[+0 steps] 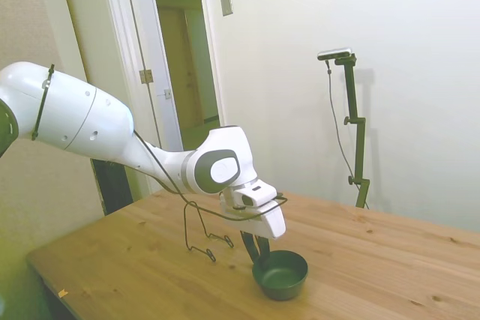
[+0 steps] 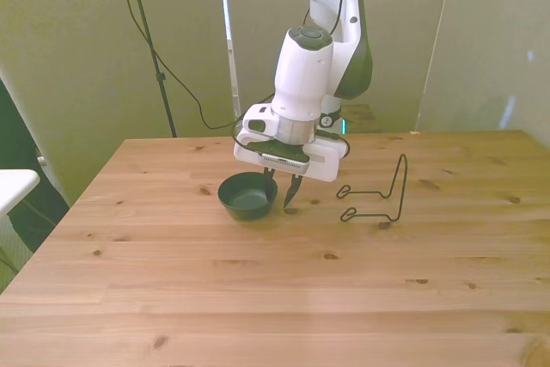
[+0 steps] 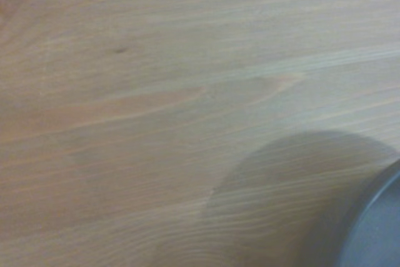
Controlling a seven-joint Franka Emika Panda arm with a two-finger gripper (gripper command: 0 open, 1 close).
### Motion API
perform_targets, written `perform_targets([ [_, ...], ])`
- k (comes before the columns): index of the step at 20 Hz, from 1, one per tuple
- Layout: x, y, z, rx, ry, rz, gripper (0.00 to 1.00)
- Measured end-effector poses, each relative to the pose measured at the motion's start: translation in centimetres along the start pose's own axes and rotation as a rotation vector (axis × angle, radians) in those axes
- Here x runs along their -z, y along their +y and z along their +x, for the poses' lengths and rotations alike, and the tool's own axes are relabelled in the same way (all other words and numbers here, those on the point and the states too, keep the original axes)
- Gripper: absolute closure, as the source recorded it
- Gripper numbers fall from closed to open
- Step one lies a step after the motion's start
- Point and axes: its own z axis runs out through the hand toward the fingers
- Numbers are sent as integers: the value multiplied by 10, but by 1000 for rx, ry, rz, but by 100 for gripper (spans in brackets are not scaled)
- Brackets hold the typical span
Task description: Load the bowl
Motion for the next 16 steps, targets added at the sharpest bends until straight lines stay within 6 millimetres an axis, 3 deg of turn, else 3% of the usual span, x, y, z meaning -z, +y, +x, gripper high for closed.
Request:
perform_targets([
  [7,7,0,0,-1,8,10,100],
  [10,19,1,-4,-1,1,30,100],
  [12,40,7,-11,5,-4,60,100],
  [16,113,37,-48,67,-49,184,100],
])
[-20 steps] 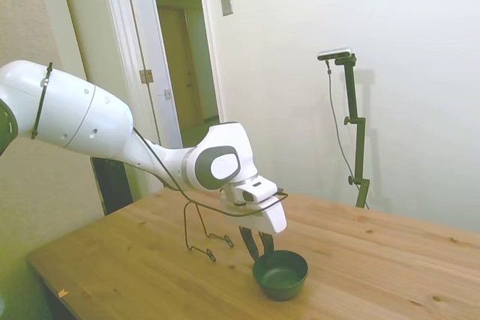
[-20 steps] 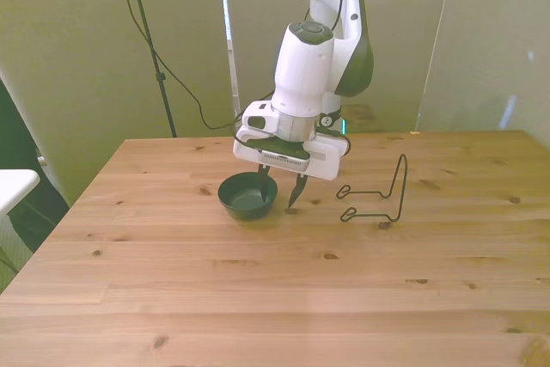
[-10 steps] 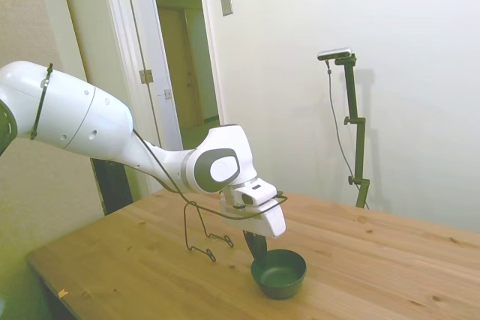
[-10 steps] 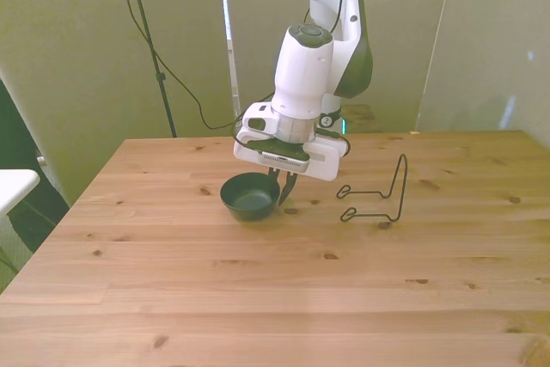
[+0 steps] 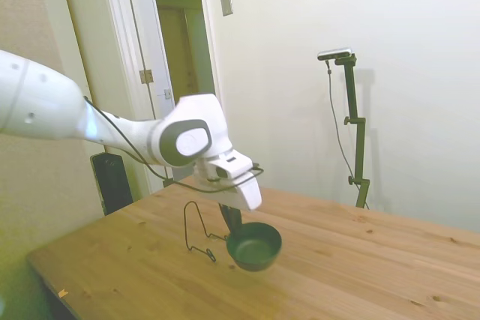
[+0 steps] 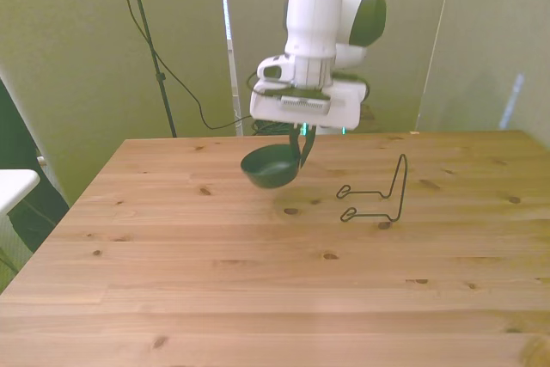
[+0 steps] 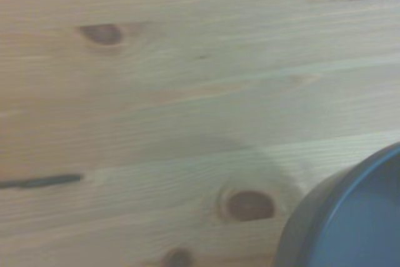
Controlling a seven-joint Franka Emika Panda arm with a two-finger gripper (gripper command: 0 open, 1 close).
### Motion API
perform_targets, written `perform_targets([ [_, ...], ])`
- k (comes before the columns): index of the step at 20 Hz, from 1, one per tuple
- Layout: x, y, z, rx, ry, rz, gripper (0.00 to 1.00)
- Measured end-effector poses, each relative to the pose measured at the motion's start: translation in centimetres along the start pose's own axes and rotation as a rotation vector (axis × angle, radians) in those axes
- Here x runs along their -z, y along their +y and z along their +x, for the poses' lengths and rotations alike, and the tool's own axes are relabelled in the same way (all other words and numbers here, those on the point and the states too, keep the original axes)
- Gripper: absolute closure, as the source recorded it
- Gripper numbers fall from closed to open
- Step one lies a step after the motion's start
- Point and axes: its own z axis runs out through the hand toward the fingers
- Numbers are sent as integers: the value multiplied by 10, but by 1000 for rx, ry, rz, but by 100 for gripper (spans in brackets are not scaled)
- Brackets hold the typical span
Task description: Load the bowl
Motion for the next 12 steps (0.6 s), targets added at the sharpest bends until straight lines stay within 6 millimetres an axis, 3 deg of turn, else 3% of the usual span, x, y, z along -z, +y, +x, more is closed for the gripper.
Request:
perform_targets([
  [4,75,26,-39,89,-127,145,100],
  [6,98,35,-46,121,-193,211,100],
  [9,109,37,-39,164,-288,278,100],
  [12,104,31,-27,183,-407,339,100],
])
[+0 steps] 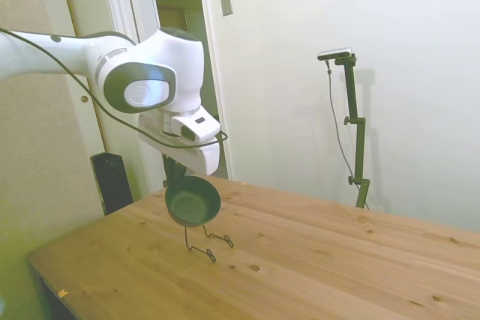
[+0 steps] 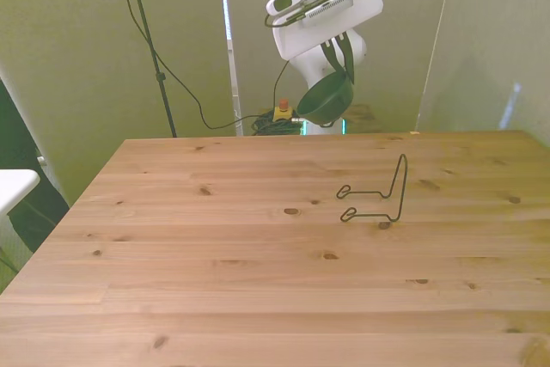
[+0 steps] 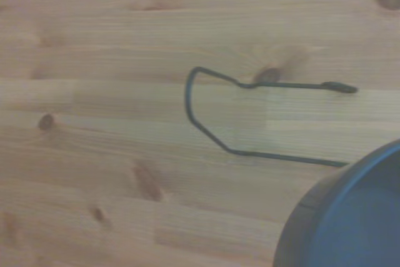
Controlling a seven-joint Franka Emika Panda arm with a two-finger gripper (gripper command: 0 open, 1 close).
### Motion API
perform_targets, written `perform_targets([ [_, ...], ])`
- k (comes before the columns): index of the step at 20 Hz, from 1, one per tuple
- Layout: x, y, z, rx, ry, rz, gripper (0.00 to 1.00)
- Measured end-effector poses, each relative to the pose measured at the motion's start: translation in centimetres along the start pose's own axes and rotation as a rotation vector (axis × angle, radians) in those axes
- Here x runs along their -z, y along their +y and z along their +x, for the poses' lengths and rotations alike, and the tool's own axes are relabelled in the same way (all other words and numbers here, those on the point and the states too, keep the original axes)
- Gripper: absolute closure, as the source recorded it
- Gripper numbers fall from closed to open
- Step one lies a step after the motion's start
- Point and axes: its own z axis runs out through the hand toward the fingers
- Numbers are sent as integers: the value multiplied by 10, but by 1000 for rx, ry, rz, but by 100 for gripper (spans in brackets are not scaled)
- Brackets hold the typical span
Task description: Load the bowl
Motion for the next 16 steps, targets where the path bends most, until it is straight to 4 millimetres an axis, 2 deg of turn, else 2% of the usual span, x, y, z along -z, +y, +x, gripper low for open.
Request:
perform_targets([
  [8,-3,9,49,-134,-166,178,100],
  [13,-14,-12,59,-113,-188,190,100],
  [16,-29,-21,66,-107,-221,204,100],
])
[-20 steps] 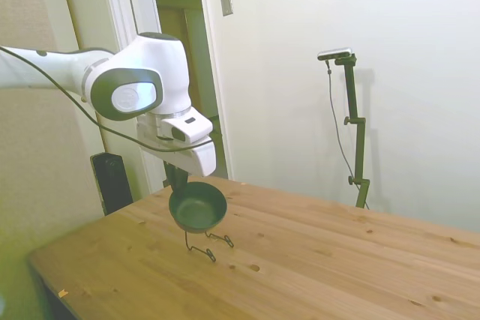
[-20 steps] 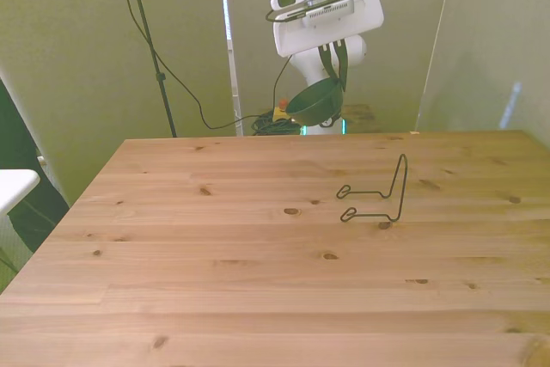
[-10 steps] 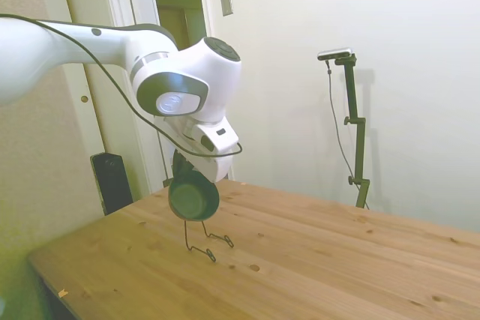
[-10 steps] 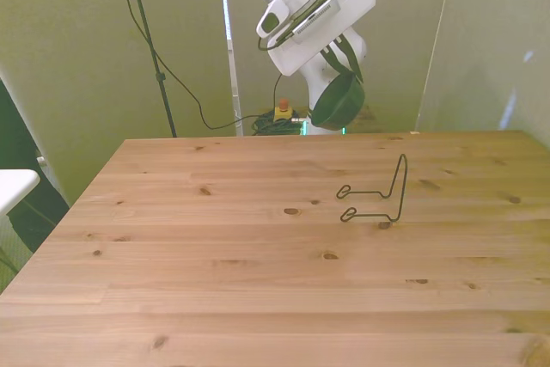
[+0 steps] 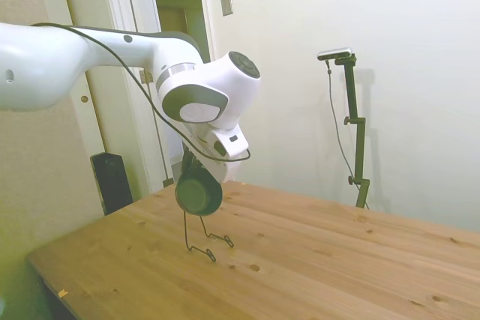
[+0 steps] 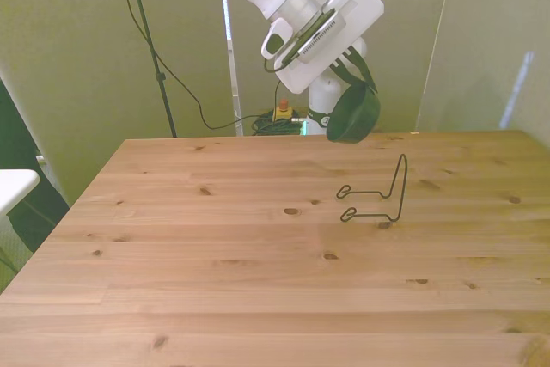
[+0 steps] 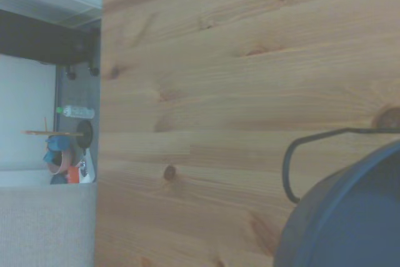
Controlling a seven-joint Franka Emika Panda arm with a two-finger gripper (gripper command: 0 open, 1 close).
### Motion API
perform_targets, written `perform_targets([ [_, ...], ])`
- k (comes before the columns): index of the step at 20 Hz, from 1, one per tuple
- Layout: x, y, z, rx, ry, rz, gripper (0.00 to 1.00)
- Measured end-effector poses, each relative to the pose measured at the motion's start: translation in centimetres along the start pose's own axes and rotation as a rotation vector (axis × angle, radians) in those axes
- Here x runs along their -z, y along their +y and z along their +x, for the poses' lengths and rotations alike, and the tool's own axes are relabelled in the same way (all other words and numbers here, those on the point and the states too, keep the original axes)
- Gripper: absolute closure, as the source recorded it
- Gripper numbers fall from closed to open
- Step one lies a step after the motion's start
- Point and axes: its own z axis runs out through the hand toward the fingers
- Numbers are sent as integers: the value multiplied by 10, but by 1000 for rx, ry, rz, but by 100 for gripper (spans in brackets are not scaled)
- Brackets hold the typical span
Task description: Load the bowl
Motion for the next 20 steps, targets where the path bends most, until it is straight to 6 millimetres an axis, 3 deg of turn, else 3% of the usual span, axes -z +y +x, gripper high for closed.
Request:
perform_targets([
  [8,-34,5,37,12,-31,-32,100],
  [16,-64,5,40,22,-57,-23,100],
  [20,-72,12,53,-15,-87,11,100],
])
